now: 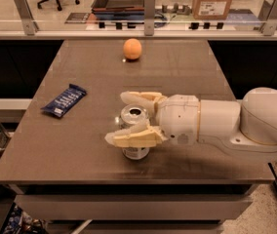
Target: Move 7up can near orange
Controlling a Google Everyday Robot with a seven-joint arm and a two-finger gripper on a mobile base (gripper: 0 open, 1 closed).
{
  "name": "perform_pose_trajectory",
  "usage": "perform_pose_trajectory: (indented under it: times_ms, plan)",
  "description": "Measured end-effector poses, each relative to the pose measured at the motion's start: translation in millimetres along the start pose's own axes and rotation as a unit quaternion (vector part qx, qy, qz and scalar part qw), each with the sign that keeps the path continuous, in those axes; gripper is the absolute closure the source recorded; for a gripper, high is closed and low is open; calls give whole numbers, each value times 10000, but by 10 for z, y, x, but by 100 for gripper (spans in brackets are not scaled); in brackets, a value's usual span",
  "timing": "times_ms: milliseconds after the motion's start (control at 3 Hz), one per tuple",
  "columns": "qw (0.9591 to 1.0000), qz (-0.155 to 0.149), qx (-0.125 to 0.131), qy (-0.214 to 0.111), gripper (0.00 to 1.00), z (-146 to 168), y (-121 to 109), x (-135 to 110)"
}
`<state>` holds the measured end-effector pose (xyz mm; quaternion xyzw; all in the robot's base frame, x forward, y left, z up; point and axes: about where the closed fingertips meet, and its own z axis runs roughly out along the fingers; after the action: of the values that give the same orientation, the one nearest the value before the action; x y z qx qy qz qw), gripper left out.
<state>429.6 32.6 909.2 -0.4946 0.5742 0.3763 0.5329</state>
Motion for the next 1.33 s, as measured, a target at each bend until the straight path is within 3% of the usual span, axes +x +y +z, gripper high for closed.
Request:
perform_pose_trajectory:
  times_ms: [667, 1000, 1333]
  plan:
    - [10000, -33, -34, 10, 87, 33, 28, -29]
    - [10000, -49, -50, 15, 100, 49, 42, -42]
    - [9999, -67, -78, 26, 100, 55, 27, -71]
